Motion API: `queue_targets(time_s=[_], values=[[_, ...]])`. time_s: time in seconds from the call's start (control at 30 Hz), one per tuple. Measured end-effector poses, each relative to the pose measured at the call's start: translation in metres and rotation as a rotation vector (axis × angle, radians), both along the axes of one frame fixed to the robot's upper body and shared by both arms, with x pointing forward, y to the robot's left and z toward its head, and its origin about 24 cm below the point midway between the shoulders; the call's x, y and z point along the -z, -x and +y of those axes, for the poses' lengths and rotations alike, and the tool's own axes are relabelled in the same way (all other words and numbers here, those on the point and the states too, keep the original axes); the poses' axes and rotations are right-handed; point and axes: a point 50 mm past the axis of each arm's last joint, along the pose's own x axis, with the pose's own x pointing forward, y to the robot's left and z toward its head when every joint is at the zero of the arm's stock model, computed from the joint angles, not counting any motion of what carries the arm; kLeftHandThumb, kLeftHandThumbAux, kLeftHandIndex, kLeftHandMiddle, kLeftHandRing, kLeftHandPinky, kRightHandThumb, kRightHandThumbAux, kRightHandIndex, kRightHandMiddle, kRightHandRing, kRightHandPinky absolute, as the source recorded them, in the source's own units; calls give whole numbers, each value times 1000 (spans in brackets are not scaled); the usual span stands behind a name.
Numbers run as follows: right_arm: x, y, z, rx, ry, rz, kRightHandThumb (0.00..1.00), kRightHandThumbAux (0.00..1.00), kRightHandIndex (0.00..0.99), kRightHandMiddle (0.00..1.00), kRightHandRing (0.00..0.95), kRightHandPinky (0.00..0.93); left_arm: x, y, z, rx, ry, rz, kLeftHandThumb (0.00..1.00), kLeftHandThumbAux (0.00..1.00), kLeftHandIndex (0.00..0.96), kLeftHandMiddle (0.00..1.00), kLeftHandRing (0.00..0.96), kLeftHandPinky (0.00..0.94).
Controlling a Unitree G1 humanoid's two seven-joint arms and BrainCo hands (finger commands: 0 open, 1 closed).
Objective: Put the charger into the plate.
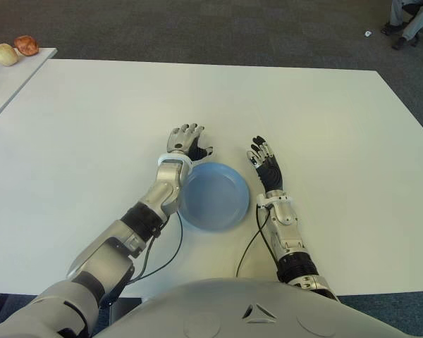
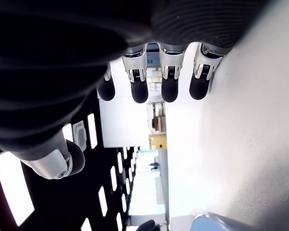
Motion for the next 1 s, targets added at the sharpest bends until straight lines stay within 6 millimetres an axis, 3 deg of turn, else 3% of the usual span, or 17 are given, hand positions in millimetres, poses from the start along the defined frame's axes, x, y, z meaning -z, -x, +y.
queue_targets(time_s=[1.0], values=[[-2, 8, -3, 8, 12, -11, 0, 549, 58, 96, 67, 68, 38, 0, 10, -53, 10, -36, 52, 320, 0, 0, 0, 0]])
